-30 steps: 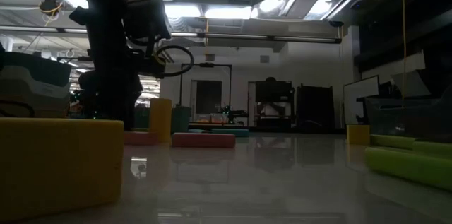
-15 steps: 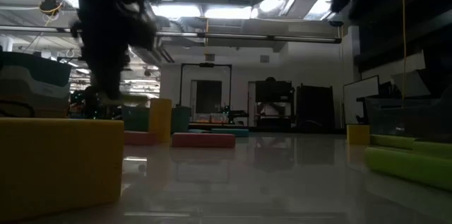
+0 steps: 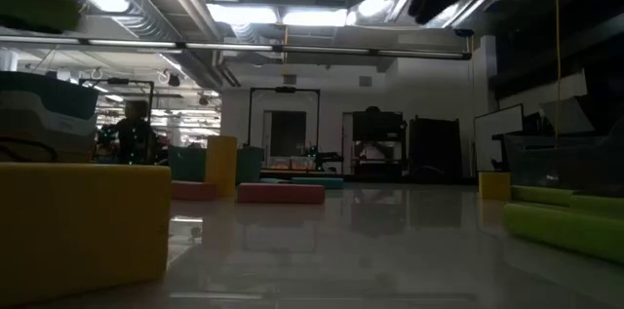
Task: Sort blocks
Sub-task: Put the green block into the white bin, then put the yellow block into the green bin
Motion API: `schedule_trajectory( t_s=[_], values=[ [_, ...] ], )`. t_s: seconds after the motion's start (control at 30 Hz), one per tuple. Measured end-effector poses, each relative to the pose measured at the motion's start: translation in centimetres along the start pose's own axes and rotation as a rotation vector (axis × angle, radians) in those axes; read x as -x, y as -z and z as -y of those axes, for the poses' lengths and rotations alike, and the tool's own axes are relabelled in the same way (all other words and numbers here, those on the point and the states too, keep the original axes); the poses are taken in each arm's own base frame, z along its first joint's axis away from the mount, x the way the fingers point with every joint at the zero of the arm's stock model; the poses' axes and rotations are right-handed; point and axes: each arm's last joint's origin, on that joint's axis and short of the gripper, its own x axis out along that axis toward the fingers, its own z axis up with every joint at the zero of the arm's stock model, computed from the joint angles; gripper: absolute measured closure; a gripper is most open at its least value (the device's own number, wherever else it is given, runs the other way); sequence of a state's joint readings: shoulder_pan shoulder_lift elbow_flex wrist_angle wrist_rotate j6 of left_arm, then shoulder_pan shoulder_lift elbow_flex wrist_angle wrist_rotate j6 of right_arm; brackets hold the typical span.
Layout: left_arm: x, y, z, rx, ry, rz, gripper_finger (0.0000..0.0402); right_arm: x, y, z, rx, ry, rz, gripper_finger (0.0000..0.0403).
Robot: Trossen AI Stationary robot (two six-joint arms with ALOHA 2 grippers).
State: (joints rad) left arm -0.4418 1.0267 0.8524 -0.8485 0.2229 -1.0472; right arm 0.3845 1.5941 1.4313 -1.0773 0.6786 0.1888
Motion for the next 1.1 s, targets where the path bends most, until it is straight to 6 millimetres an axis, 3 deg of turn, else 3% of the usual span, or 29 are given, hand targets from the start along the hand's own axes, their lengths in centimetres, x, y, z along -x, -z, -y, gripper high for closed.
schedule_trajectory(
  t_s=[0.2, 0.37, 0.53, 0.73, 1.1],
  values=[
    [-0.7, 4.1, 1.8, 0.171, 0.008, -0.162, 0.0311, -4.1, 1.9, 1.1, -0.171, -0.244, 0.32, 0.0178],
    [-0.9, 6.7, 2.3, 0.343, -0.04, -0.212, 0.031, -8.2, 2.2, 1.2, -0.308, -0.328, 0.595, 0.0178],
    [-1.8, 8.4, 2.2, 0.496, -0.122, -0.248, 0.0306, -12.0, 2.7, 0.6, -0.412, -0.322, 0.585, 0.0178],
    [-3.5, 9.7, 1.8, 0.543, -0.22, -0.255, 0.0282, -15.6, 2.3, -1.6, -0.472, -0.373, 0.604, 0.0178],
    [-5.5, 10.2, 1.8, 0.432, -0.313, -0.257, 0.022, -19.1, 0.7, -3.8, -0.495, -0.419, 0.729, 0.0178]
  ],
)
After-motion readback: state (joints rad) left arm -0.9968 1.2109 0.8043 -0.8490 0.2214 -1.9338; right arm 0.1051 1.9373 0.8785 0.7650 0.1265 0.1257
